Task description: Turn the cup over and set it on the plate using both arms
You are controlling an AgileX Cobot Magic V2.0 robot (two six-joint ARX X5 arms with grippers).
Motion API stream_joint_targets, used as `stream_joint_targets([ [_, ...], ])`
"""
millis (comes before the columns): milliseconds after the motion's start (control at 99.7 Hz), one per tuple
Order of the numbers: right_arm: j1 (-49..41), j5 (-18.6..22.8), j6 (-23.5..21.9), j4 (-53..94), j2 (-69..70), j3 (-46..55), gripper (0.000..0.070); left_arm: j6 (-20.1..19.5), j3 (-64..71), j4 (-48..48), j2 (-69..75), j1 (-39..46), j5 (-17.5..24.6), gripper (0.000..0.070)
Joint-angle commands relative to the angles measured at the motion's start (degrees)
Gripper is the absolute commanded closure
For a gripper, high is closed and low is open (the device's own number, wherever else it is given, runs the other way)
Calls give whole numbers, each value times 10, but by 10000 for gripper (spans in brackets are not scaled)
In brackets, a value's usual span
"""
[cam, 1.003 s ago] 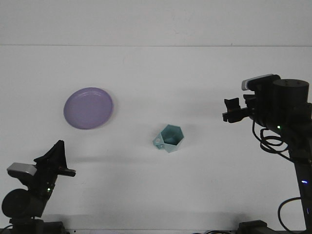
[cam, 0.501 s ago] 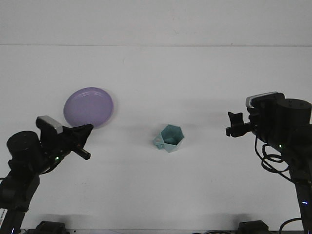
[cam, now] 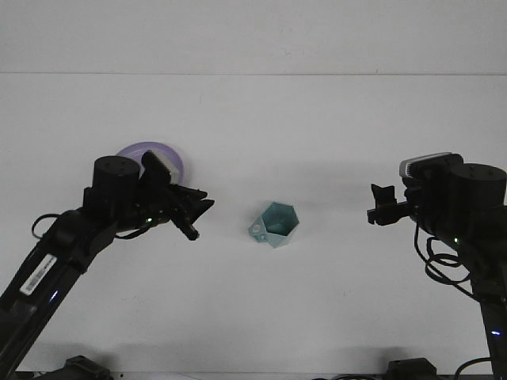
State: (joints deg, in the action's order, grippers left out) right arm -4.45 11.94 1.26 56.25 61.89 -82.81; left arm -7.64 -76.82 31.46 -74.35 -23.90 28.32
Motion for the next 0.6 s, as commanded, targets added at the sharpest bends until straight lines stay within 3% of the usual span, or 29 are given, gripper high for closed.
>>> stream_joint_targets([
  [0,-1,1,0,-5,3,-6,273,-35,-39,24,-37,-10,-8,388],
  [170,-1,3,0,-5,3,-6,273,-59,-120,94,-125,-30,-19,375],
  [301,-1,3,-1,-6,3,-6,273,-68,-161,126,-181,-46,-47,196],
  [592,-5,6,-2,-6,3,-6,273,-78,-212,135,-268,-90,-63,199],
])
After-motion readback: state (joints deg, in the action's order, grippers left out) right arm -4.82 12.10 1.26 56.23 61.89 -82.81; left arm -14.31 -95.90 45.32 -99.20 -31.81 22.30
